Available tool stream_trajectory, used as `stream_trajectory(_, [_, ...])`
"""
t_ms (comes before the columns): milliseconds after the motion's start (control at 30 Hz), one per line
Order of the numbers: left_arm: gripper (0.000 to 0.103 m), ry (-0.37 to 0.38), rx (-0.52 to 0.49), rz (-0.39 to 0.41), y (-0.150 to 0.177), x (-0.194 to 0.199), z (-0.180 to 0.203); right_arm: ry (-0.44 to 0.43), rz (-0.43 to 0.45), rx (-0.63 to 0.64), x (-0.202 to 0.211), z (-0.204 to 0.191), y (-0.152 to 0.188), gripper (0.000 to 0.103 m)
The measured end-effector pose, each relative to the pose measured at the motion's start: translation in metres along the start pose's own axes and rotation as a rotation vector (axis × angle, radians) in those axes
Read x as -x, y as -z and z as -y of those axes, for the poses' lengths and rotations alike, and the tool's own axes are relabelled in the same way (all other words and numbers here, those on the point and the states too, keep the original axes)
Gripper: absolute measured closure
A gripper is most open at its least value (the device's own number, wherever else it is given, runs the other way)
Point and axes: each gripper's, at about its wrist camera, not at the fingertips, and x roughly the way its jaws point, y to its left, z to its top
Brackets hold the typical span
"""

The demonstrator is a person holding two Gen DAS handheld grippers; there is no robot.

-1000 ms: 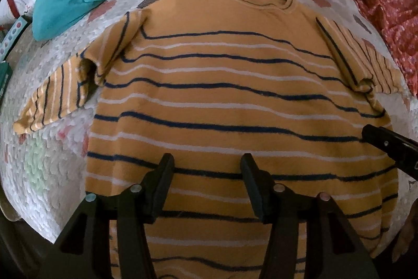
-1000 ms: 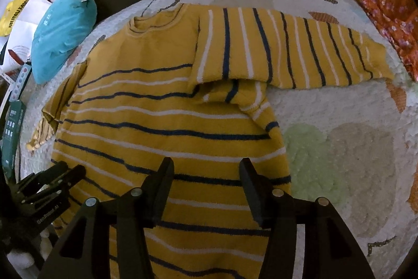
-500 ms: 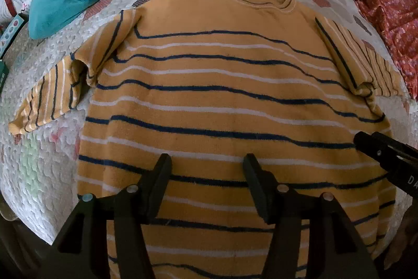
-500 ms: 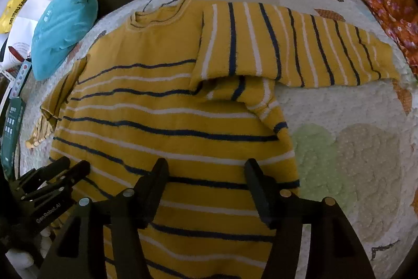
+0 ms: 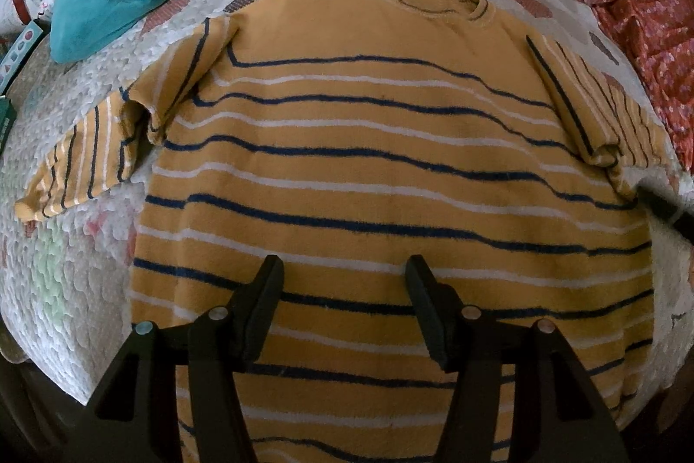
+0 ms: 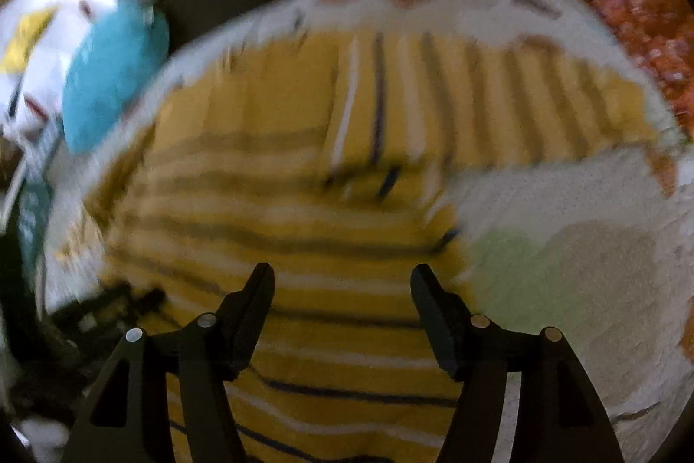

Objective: Fold small clothes

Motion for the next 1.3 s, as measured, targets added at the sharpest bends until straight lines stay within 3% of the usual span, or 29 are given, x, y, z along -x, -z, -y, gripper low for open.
stream_trajectory(100, [0.045,0.012,0.019,-0.003,-0.003,0.001,-0.002,0.085,0.09,-0.085,0.031,0.042,-0.017,0.033])
stream_trajectory(200, [0.045,0.03,0.022,-0.005,-0.004,0.003,-0.001,0.205,0.111,-0.286,0.051,0.111,-0.03,0.033])
stream_trajectory(267, [0.045,0.029,0.015,-0.003,-0.004,0.003,0.001,0.241,0.12,-0.423,0.054,0.158,-0.036,0.033])
stream_trajectory(367, [0.045,0.029,0.014,-0.005,-0.003,0.003,0.003,0.302,0.099,-0.515,0.044,0.203,-0.041,0.033])
stream_trajectory(500, [0.045,0.026,0.019,-0.019,-0.003,0.0,0.005,0.302,0.043,-0.584,0.017,0.23,-0.047,0.032])
stream_trajectory(600, [0.044,0.018,0.021,-0.024,-0.001,-0.003,0.007,0.255,0.1,-0.615,0.008,0.237,-0.057,0.024])
stream_trajectory(667, [0.043,0.011,0.019,-0.02,-0.001,-0.003,0.008,0.197,0.141,-0.619,0.003,0.241,-0.066,0.027])
stream_trajectory(700, [0.042,0.009,0.022,-0.018,-0.001,-0.003,0.009,0.162,0.143,-0.613,-0.001,0.241,-0.07,0.04])
stream_trajectory(733, [0.042,0.007,0.026,-0.017,-0.002,-0.004,0.01,0.138,0.136,-0.596,-0.006,0.241,-0.075,0.071])
stream_trajectory(767, [0.042,0.007,0.028,-0.016,-0.002,-0.004,0.01,0.126,0.126,-0.575,-0.01,0.237,-0.081,0.091])
stream_trajectory(800, [0.042,0.007,0.035,-0.016,-0.003,-0.004,0.01,0.102,0.101,-0.553,-0.014,0.235,-0.085,0.097])
stream_trajectory(833, [0.042,0.008,0.044,-0.015,-0.003,-0.004,0.009,0.106,0.084,-0.544,-0.014,0.235,-0.087,0.098])
stream_trajectory(933, [0.042,0.009,0.053,-0.011,-0.005,-0.004,0.008,0.281,0.172,-0.482,0.016,0.236,-0.097,0.098])
stream_trajectory(1067, [0.041,0.007,0.049,-0.007,-0.005,-0.005,0.007,0.755,0.384,-0.317,0.081,0.237,-0.107,0.098])
stream_trajectory(1100, [0.04,0.007,0.051,-0.007,-0.005,-0.006,0.007,0.824,0.421,-0.298,0.092,0.239,-0.107,0.098])
stream_trajectory(1200, [0.038,0.002,0.056,-0.007,-0.005,-0.006,0.005,0.913,0.469,-0.323,0.113,0.255,-0.099,0.098])
stream_trajectory(1300, [0.038,0.005,0.072,-0.011,-0.005,-0.006,-0.002,0.882,0.467,-0.365,0.117,0.266,-0.095,0.098])
